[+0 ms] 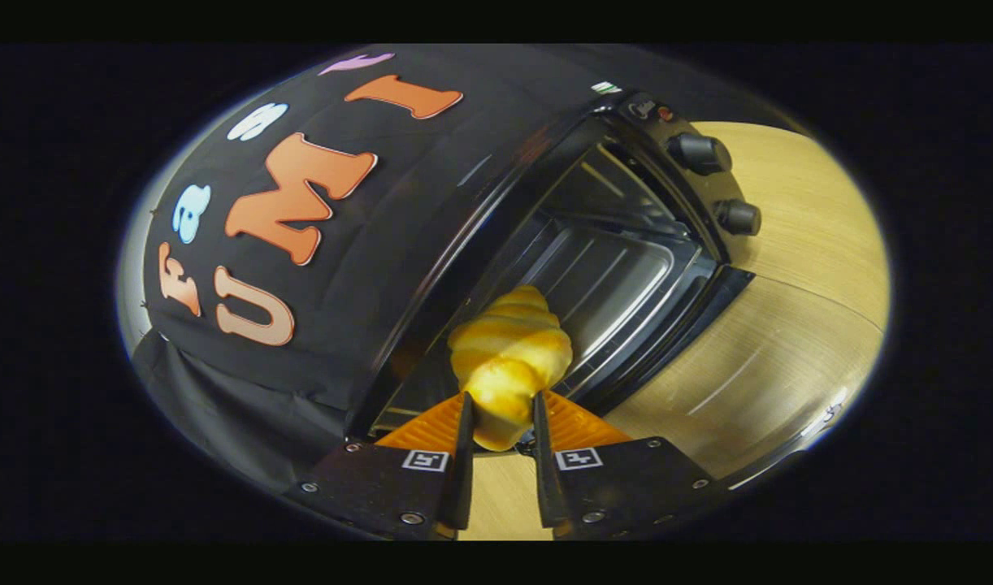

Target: Open the toaster oven, put the food inside, and close the toaster oven door.

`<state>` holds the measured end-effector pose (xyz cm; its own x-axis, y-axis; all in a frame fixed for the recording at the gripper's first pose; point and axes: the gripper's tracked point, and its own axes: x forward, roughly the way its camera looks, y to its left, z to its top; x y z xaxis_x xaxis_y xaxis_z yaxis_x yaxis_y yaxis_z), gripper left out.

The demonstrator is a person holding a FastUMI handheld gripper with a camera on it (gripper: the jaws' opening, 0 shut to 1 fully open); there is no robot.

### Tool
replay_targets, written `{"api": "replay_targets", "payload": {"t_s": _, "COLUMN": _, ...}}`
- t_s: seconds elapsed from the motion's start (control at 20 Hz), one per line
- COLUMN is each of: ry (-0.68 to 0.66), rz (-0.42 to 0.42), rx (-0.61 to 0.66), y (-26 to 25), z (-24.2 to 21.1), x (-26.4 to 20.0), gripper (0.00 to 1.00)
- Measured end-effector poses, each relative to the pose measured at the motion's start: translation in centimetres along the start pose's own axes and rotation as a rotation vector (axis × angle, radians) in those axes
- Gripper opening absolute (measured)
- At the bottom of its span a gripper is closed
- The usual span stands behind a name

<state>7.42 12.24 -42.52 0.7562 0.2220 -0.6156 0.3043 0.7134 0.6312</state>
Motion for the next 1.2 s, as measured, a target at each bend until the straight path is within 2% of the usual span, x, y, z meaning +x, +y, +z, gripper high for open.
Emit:
{"api": "replay_targets", "payload": {"t_s": 0.3, "ry": -0.032, "rz": 0.050, "rx": 0.020, "y": 0.3, "z": 0.8, "x": 1.7, "gripper": 0.42}}
{"api": "replay_targets", "payload": {"t_s": 0.35, "ry": -0.036, "rz": 0.055, "rx": 0.008, "y": 0.4, "z": 0.8, "x": 1.8, "gripper": 0.49}}
{"api": "replay_targets", "payload": {"t_s": 0.45, "ry": -0.059, "rz": 0.055, "rx": -0.021, "y": 0.4, "z": 1.2, "x": 1.5, "gripper": 0.56}}
{"api": "replay_targets", "payload": {"t_s": 0.6, "ry": -0.074, "rz": 0.058, "rx": -0.064, "y": 0.3, "z": 1.2, "x": 0.3, "gripper": 0.58}}
{"api": "replay_targets", "payload": {"t_s": 0.7, "ry": -0.078, "rz": 0.055, "rx": -0.094, "y": 0.3, "z": 1.2, "x": -0.9, "gripper": 0.65}}
{"api": "replay_targets", "payload": {"t_s": 0.95, "ry": -0.066, "rz": 0.059, "rx": -0.172, "y": 0.5, "z": 0.9, "x": -5.3, "gripper": 0.92}}
{"api": "replay_targets", "payload": {"t_s": 1.05, "ry": -0.061, "rz": 0.042, "rx": -0.236, "y": -0.2, "z": 0.7, "x": -7.4, "gripper": 0.97}}
{"api": "replay_targets", "payload": {"t_s": 1.2, "ry": -0.053, "rz": -0.006, "rx": -0.375, "y": -1.9, "z": 0.4, "x": -10.4, "gripper": 0.98}}
